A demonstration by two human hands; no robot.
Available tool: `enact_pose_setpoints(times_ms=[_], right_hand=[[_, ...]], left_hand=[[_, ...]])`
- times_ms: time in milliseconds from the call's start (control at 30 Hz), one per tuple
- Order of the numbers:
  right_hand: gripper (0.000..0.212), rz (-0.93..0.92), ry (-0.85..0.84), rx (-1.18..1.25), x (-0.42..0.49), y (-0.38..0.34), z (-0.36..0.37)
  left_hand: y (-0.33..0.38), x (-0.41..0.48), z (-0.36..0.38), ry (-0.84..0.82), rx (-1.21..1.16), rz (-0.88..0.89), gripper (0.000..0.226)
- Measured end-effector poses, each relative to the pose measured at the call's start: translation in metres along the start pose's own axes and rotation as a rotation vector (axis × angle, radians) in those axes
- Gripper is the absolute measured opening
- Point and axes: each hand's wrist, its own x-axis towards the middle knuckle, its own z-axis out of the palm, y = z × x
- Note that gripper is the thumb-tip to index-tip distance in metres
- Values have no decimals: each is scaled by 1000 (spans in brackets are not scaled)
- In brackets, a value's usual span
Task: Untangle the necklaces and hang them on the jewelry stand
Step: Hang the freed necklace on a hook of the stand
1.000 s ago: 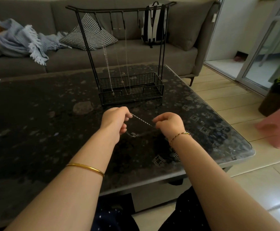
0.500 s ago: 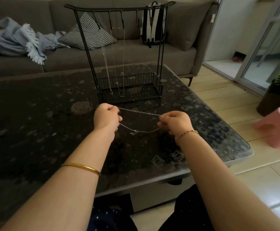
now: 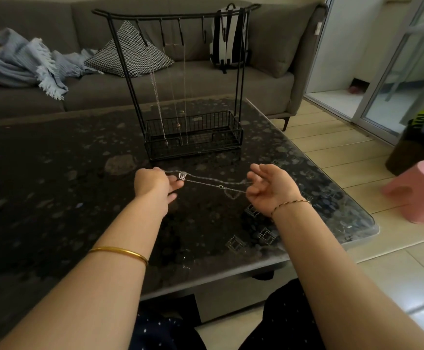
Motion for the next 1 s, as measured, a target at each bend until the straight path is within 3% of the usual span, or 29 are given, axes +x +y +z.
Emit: enact_pose_setpoints(times_ms=[100, 267, 433, 533, 633, 733, 1000], right_hand=[[17, -48, 23, 4, 2, -1, -2], [22, -188, 104, -106, 0, -1, -4], [29, -280, 142, -260, 0, -1, -5], [33, -373, 167, -582, 1, 5, -3], [21, -457, 197, -737, 1, 9, 0], [6, -473, 208, -731, 3, 11, 1], [20, -372, 89, -515, -6, 8, 6]], left_hand=[[6, -9, -5, -71, -289, -139, 13], [11, -7, -9, -68, -485, -223, 24], [15, -13, -11, -82, -475, -181, 15], [15, -19, -9, -104, -494, -145, 20], [15, -19, -9, -90, -480, -112, 20], [16, -20, -12, -86, -457, -94, 12], [13, -20, -17, -110, -276, 19, 12]])
